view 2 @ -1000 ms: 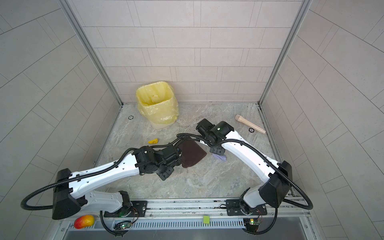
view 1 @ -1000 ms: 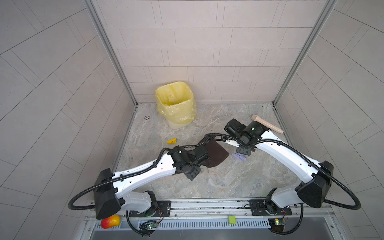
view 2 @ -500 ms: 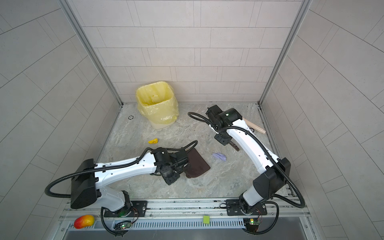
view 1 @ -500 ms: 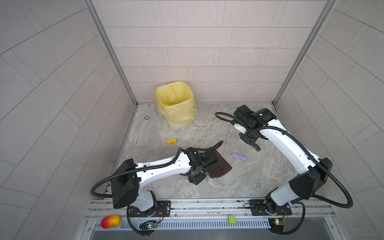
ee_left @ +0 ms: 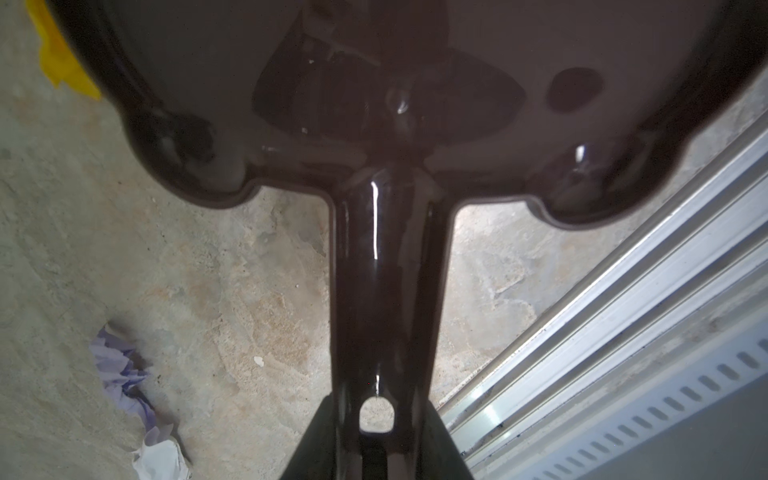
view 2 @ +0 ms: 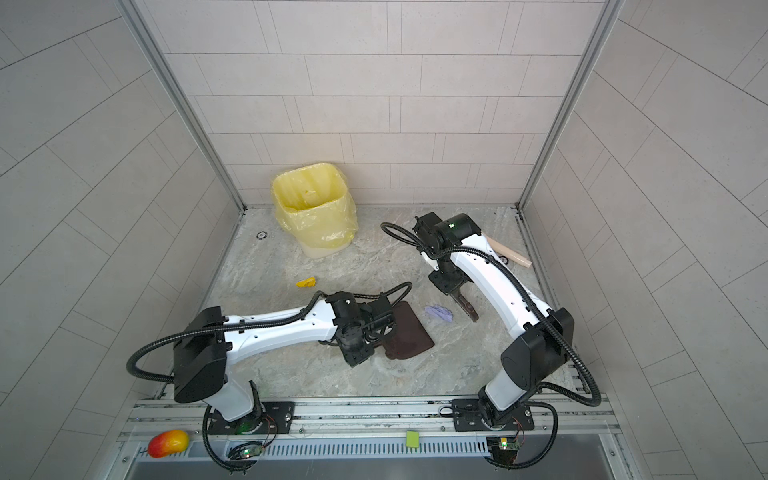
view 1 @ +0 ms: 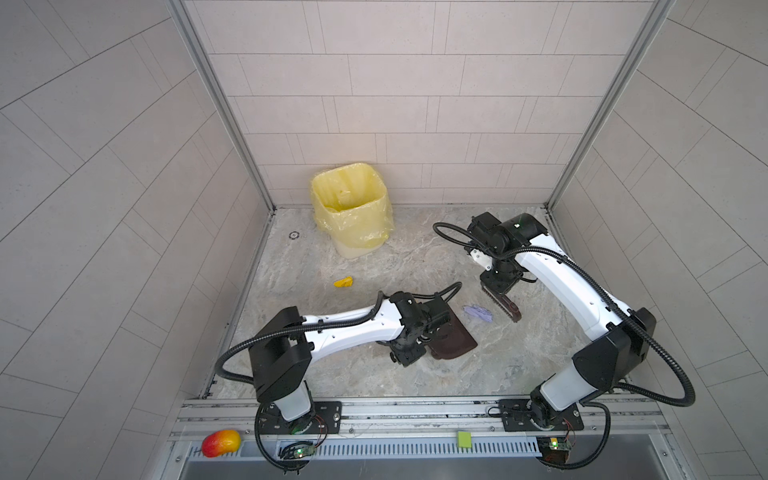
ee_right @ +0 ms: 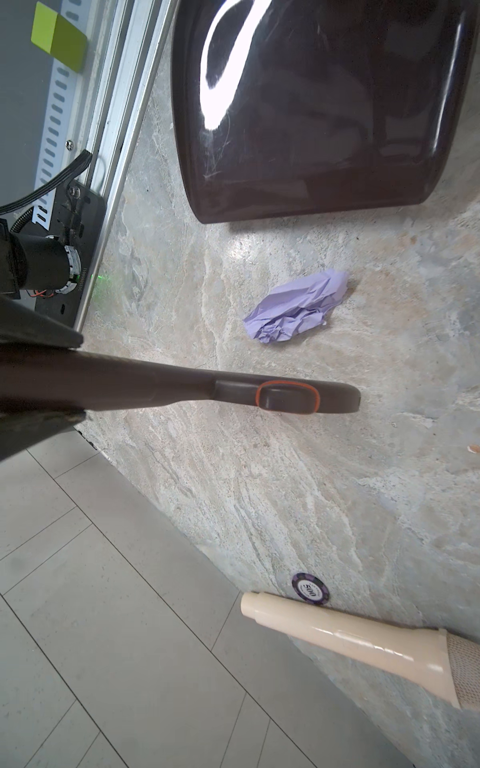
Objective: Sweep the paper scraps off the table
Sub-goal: 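Sweep the purple scrap toward the dustpan with the right gripper's brush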
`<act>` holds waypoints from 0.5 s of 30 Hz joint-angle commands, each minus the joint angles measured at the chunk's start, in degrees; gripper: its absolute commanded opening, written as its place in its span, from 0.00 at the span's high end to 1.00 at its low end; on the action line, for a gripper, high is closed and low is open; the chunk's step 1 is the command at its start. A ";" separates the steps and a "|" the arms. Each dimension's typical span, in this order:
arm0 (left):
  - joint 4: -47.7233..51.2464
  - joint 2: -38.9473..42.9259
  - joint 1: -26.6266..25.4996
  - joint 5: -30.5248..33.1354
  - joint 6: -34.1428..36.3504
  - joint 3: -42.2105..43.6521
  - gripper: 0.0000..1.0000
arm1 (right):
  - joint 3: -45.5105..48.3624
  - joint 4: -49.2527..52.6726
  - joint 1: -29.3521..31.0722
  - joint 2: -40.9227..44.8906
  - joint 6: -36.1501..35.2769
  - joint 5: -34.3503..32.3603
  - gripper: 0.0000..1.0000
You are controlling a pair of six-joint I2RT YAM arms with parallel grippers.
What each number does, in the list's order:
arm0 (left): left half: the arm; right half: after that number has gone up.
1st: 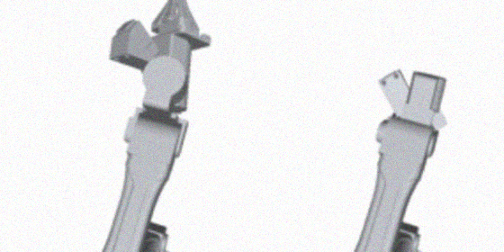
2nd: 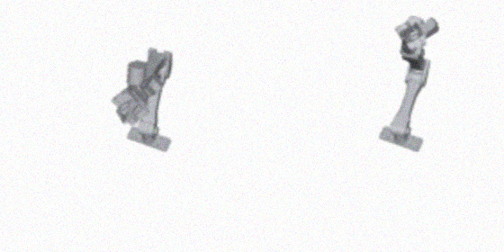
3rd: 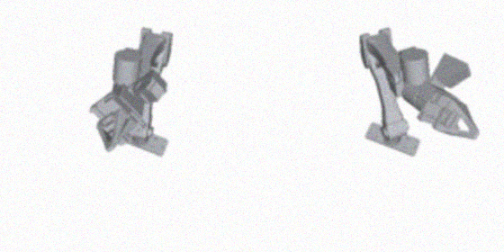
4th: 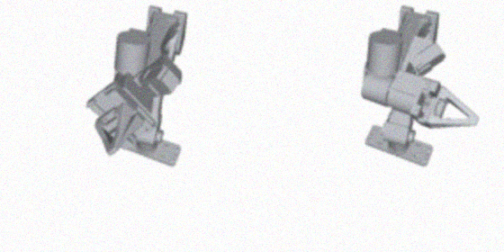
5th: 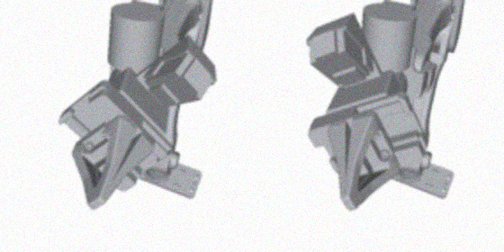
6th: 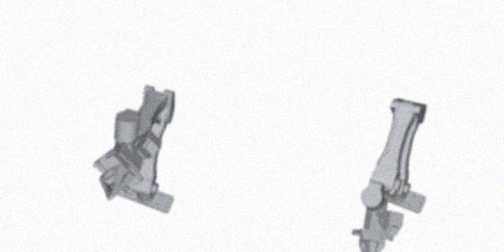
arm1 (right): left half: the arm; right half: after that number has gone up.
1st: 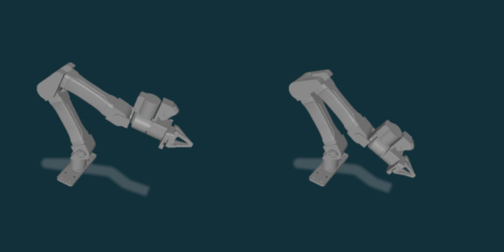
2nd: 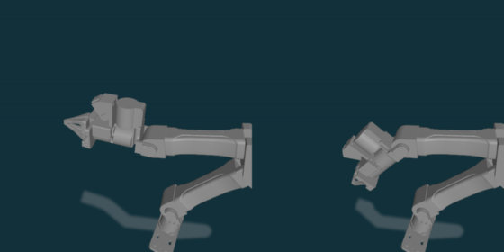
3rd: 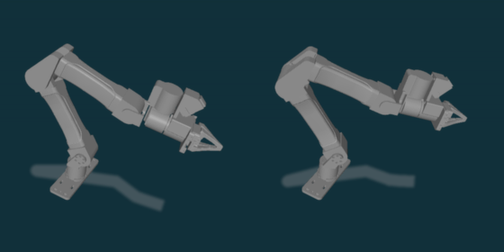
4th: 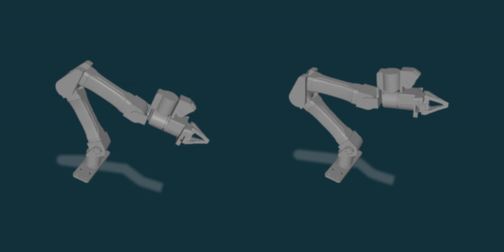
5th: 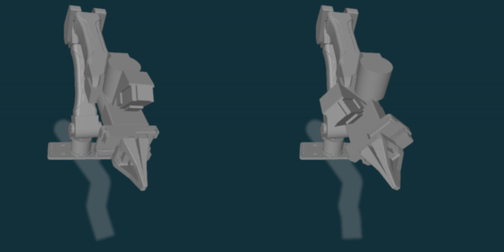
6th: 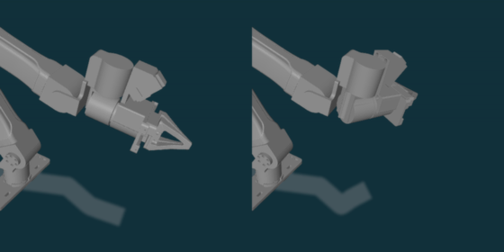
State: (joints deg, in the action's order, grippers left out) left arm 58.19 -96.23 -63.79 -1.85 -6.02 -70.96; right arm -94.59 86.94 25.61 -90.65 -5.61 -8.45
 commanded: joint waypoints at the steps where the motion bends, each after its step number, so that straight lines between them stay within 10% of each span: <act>1: -0.59 -1.81 -0.35 1.50 1.29 -1.97 1.00 | -1.13 1.92 0.06 -0.29 1.21 0.08 1.00; 15: -2.30 -7.60 -0.28 3.20 3.66 -5.76 1.00 | -2.43 1.69 0.06 -1.52 1.56 1.02 1.00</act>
State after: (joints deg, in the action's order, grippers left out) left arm 55.86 -103.07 -63.79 1.13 -3.38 -75.24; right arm -95.24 87.07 25.61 -92.31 -4.60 -6.85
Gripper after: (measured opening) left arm 0.296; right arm 0.244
